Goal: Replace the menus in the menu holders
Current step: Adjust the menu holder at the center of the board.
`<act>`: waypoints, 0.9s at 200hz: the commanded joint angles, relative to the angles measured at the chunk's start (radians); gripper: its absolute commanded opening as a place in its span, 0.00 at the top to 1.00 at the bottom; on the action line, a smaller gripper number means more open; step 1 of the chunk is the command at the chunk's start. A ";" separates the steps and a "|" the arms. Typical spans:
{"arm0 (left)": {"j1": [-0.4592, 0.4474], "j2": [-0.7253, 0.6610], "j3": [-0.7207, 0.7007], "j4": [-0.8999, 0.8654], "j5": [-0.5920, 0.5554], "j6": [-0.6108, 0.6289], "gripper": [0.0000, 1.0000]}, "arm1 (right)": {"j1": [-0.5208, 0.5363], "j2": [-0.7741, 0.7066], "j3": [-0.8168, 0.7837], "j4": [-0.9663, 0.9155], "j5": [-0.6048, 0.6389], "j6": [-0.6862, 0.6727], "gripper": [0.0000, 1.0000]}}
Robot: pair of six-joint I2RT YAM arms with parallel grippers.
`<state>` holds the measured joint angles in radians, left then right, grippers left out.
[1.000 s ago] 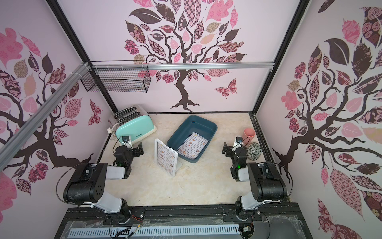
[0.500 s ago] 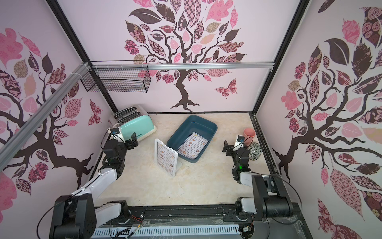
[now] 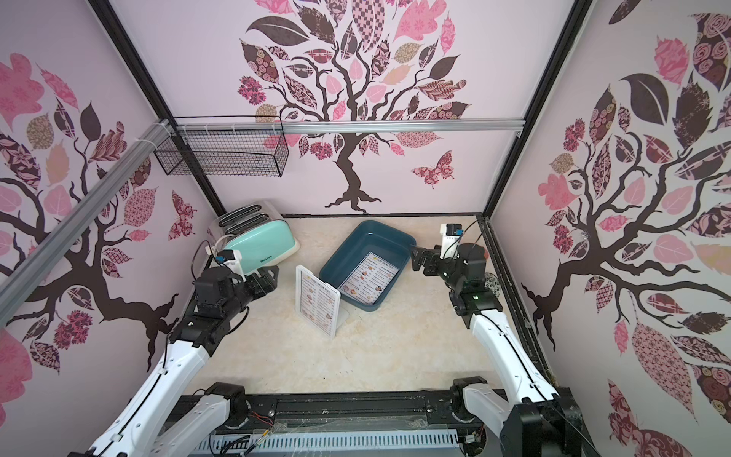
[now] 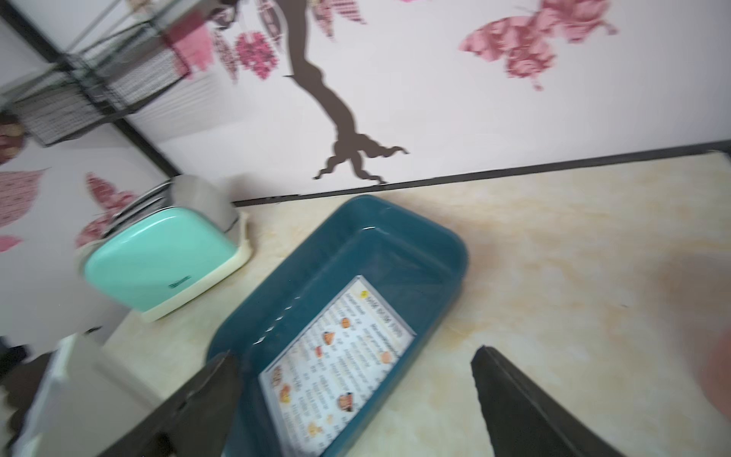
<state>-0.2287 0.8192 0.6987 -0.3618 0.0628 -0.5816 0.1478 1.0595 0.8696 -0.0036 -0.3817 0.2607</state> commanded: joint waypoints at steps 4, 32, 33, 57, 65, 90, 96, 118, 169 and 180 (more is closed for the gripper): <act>-0.076 -0.059 -0.041 -0.158 -0.027 -0.127 0.23 | 0.096 0.074 0.175 -0.290 -0.180 0.060 0.12; -0.111 -0.063 -0.113 -0.094 0.013 -0.169 0.30 | 0.271 0.228 0.412 -0.492 -0.164 0.028 0.17; -0.111 -0.061 -0.114 -0.091 0.014 -0.169 0.30 | 0.275 0.234 0.420 -0.497 -0.165 0.030 0.17; -0.112 -0.008 -0.138 -0.029 0.080 -0.167 0.33 | 0.377 0.350 0.554 -0.568 -0.184 0.055 0.23; -0.112 0.008 -0.141 -0.014 0.098 -0.159 0.34 | 0.407 0.386 0.586 -0.579 -0.184 0.061 0.25; -0.112 0.042 -0.154 -0.001 0.128 -0.140 0.38 | 0.474 0.484 0.666 -0.599 -0.199 0.076 0.29; -0.112 0.051 -0.157 -0.005 0.129 -0.135 0.38 | 0.484 0.512 0.687 -0.601 -0.209 0.078 0.30; -0.112 0.085 -0.156 -0.007 0.123 -0.119 0.41 | 0.523 0.588 0.756 -0.596 -0.215 0.086 0.30; -0.112 0.171 -0.131 0.038 0.091 -0.110 0.48 | 0.581 0.693 0.809 -0.530 -0.172 0.122 0.31; -0.112 0.189 -0.114 0.035 0.082 -0.100 0.48 | 0.581 0.717 0.831 -0.532 -0.162 0.124 0.31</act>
<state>-0.3367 0.9806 0.5533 -0.3550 0.1654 -0.7071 0.7193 1.7393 1.6337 -0.5507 -0.5682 0.3595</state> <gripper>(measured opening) 0.524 0.685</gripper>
